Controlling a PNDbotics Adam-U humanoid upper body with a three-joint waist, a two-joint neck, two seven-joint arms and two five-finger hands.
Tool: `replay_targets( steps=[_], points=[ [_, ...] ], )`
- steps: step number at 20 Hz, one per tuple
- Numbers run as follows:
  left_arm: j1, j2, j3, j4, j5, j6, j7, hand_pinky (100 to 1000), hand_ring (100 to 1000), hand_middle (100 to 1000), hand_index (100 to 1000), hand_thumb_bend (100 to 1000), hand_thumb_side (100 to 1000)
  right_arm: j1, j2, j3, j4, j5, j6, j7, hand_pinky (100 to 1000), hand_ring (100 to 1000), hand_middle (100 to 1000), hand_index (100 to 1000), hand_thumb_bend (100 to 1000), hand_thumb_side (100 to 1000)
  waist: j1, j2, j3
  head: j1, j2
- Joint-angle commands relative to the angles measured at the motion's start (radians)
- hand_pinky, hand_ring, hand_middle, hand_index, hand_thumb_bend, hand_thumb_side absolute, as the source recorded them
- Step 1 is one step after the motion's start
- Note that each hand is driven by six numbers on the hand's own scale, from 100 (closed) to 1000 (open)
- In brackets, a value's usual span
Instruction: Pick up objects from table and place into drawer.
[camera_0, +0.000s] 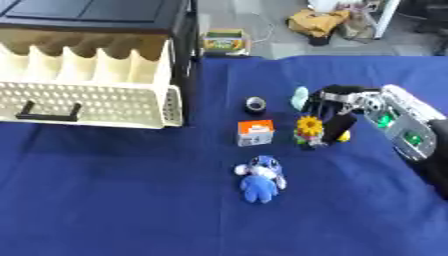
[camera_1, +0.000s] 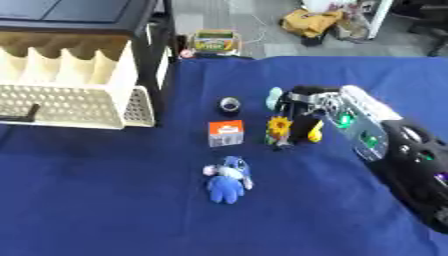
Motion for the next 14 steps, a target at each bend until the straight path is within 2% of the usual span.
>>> replay_targets(
  steps=[1, 8, 10, 11, 14],
  points=[
    [-0.007, 0.016, 0.013, -0.012, 0.004, -0.002, -0.002, 100, 100, 100, 740, 213, 1000, -0.015, -0.018, -0.014, 0.002, 0.01, -0.002, -0.005, 617, 717, 671, 820, 570, 269, 0.001, -0.015, 0.002, 0.002, -0.012],
    [-0.005, 0.013, 0.014, -0.012, 0.003, -0.002, -0.003, 100, 100, 100, 736, 209, 1000, -0.016, -0.013, -0.013, 0.021, 0.02, 0.012, -0.035, 596, 698, 625, 788, 526, 248, 0.002, -0.01, 0.005, 0.004, -0.014],
    [-0.005, 0.012, 0.015, -0.012, 0.002, -0.002, -0.003, 100, 100, 100, 735, 191, 1000, -0.015, -0.012, -0.013, 0.027, 0.021, 0.009, -0.038, 591, 692, 622, 781, 531, 191, 0.002, -0.009, 0.007, 0.005, -0.015],
    [-0.004, 0.012, 0.016, -0.012, 0.002, -0.002, -0.002, 100, 100, 100, 735, 207, 1000, -0.014, -0.011, -0.013, 0.031, 0.022, 0.007, -0.038, 586, 686, 619, 778, 512, 219, 0.002, -0.008, 0.008, 0.006, -0.016],
    [-0.003, 0.012, 0.017, -0.012, 0.002, -0.002, -0.001, 100, 100, 100, 734, 205, 1000, -0.01, -0.01, -0.014, 0.041, 0.021, 0.003, -0.042, 579, 678, 612, 766, 479, 213, 0.002, -0.006, 0.009, 0.007, -0.018]
  ],
)
